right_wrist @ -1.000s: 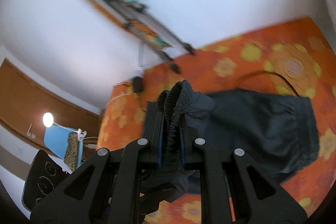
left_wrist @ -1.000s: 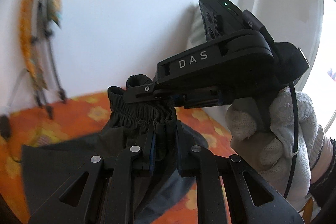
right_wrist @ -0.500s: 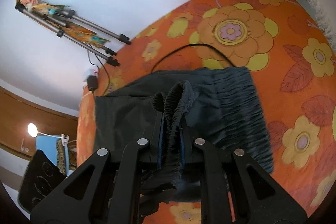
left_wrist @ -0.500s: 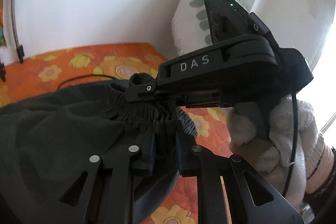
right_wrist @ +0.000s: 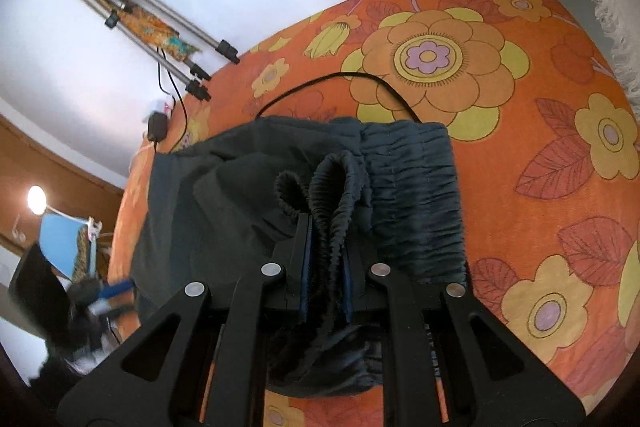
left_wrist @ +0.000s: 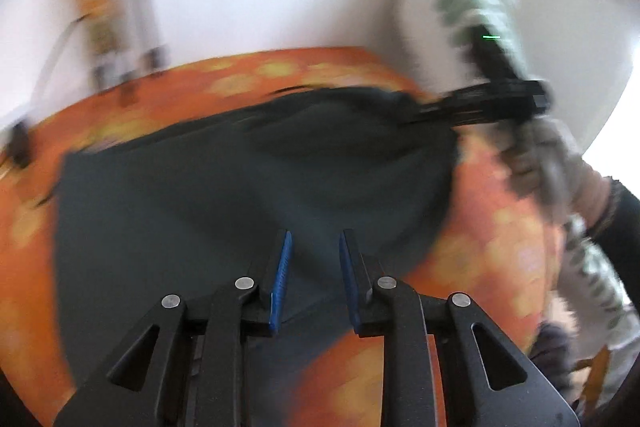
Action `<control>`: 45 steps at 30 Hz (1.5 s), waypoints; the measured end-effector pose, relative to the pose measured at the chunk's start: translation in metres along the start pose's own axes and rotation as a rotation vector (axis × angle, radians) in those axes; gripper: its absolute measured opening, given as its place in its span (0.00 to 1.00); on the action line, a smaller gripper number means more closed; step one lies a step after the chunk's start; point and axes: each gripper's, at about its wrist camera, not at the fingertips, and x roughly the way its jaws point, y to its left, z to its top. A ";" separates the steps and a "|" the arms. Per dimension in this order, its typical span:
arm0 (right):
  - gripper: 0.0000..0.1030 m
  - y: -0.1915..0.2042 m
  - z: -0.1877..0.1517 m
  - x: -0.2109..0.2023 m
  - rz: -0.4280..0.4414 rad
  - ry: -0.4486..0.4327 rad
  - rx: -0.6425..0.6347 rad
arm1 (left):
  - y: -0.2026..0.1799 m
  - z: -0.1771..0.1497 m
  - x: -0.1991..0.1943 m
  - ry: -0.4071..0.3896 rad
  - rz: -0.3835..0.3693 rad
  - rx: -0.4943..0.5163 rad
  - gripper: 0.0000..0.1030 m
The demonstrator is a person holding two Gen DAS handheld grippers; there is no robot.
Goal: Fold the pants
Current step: 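Swing the held cuffs over the trousers with both grippers, folding them in half, then open both grippers and release the cuffs onto the folded trousers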
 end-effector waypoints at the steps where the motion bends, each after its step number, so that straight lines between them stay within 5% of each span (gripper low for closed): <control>1: 0.15 -0.001 0.000 0.000 0.000 0.002 0.002 | 0.014 -0.005 0.005 0.015 0.024 -0.016 0.22; 4: 0.22 -0.001 0.001 -0.002 -0.008 0.015 0.007 | 0.055 -0.029 0.005 0.070 0.100 -0.087 0.22; 8: 0.52 0.002 0.006 -0.013 -0.027 0.006 0.011 | 0.075 -0.044 0.004 0.071 0.122 -0.141 0.22; 10: 0.56 0.006 0.009 -0.016 -0.039 0.000 0.020 | 0.076 -0.045 0.002 0.071 0.122 -0.157 0.22; 15: 0.56 0.032 0.013 0.003 -0.202 0.047 -0.095 | 0.068 -0.044 0.001 0.083 0.133 -0.145 0.22; 16: 0.52 0.037 0.012 0.007 -0.228 0.051 -0.117 | 0.068 -0.043 0.001 0.080 0.135 -0.143 0.22; 17: 0.33 0.042 0.011 0.011 -0.259 0.057 -0.141 | 0.067 -0.044 -0.001 0.074 0.136 -0.142 0.22; 19: 0.19 0.054 0.008 0.018 -0.298 0.076 -0.194 | 0.066 -0.043 -0.005 0.069 0.138 -0.134 0.22; 24: 0.16 0.071 0.009 -0.005 -0.385 -0.052 -0.301 | 0.071 -0.044 -0.013 0.051 0.147 -0.147 0.22; 28: 0.18 0.053 0.017 -0.013 -0.338 -0.056 -0.262 | 0.076 -0.045 -0.016 0.051 0.153 -0.163 0.22; 32: 0.54 0.042 0.012 -0.013 -0.493 -0.053 -0.255 | 0.081 -0.045 -0.023 0.042 0.153 -0.178 0.22; 38: 0.54 0.049 -0.010 -0.047 -0.440 -0.122 -0.195 | 0.090 -0.040 -0.041 0.018 0.146 -0.201 0.22; 45: 0.54 0.094 -0.037 -0.026 -0.559 -0.127 -0.366 | 0.096 -0.022 -0.058 0.008 0.185 -0.147 0.22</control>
